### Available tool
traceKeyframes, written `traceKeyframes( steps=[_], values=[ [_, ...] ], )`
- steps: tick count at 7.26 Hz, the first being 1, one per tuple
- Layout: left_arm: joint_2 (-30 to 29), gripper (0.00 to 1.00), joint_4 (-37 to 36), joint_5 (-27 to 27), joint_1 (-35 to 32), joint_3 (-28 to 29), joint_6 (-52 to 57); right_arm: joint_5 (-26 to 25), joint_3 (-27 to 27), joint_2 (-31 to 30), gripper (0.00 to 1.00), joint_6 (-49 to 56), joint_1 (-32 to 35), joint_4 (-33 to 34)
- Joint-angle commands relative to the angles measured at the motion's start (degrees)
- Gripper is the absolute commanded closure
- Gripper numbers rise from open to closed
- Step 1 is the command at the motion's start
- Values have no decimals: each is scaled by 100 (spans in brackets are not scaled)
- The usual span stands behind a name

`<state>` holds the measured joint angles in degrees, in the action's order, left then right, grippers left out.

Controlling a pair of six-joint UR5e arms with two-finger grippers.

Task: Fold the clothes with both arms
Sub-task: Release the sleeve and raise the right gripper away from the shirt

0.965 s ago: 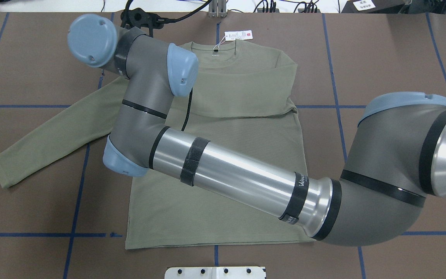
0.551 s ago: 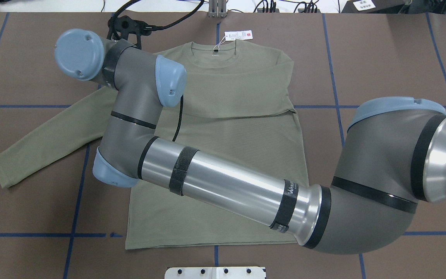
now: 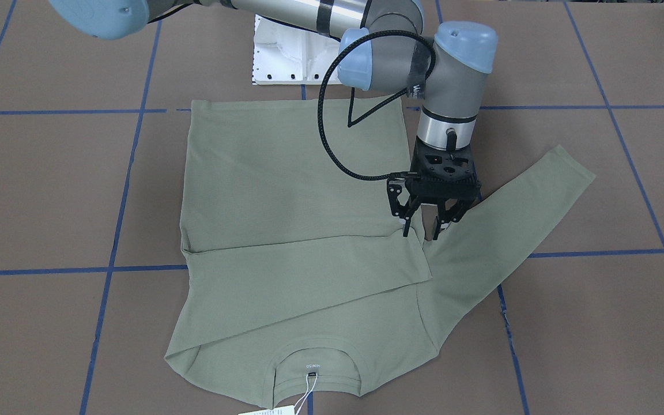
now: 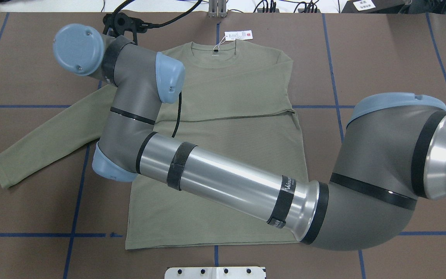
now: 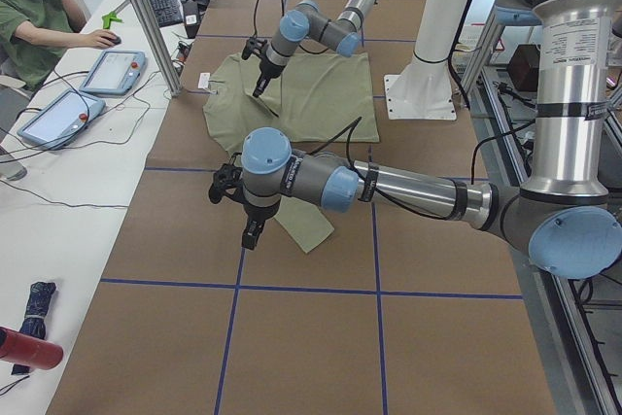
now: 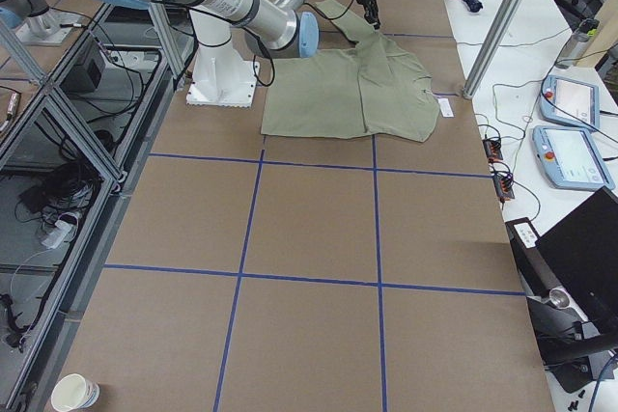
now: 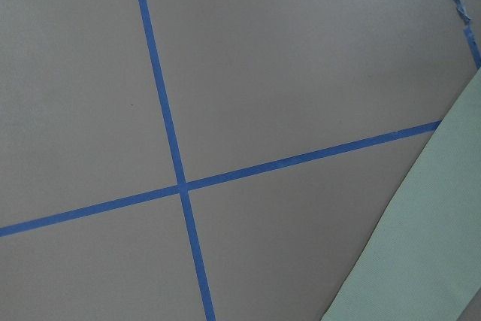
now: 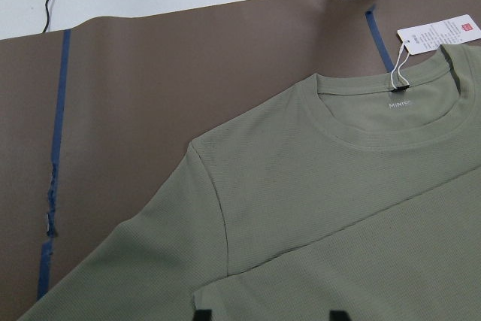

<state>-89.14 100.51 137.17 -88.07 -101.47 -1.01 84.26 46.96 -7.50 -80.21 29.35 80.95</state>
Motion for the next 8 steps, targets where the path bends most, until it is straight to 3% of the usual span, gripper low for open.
traceKeyframes(
  steps=[1, 2, 3, 4, 5, 6, 7, 8],
  values=[
    [-496, 0, 765, 3, 9, 591, -518, 1618, 6, -49, 0, 249, 821, 52],
    [-455, 0, 1308, 12, 18, 663, -583, 2316, 58, -354, 0, 808, 1331, 270],
    [-316, 0, 2079, 29, 157, 629, -619, 2636, 398, -853, 0, 1666, 1780, 603],
    [-219, 0, 2269, 64, 803, 594, -941, 3213, 906, -1502, 0, 2571, 2324, 798],
    [113, 0, 2436, -205, 1261, 202, -1501, 3750, 1172, -1935, 0, 3415, 2869, 939],
    [786, 0, 2560, -913, 1849, -524, -1768, 3877, 1628, -2505, 0, 4242, 3179, 1010],
    [1306, 0, 2605, -1155, 2255, -966, -1858, 4139, 2024, -3119, 0, 4903, 3487, 1002],
    [1538, 0, 2814, -1366, 2599, -1075, -2085, 4412, 2323, -3674, 0, 5640, 3846, 993]
  ],
)
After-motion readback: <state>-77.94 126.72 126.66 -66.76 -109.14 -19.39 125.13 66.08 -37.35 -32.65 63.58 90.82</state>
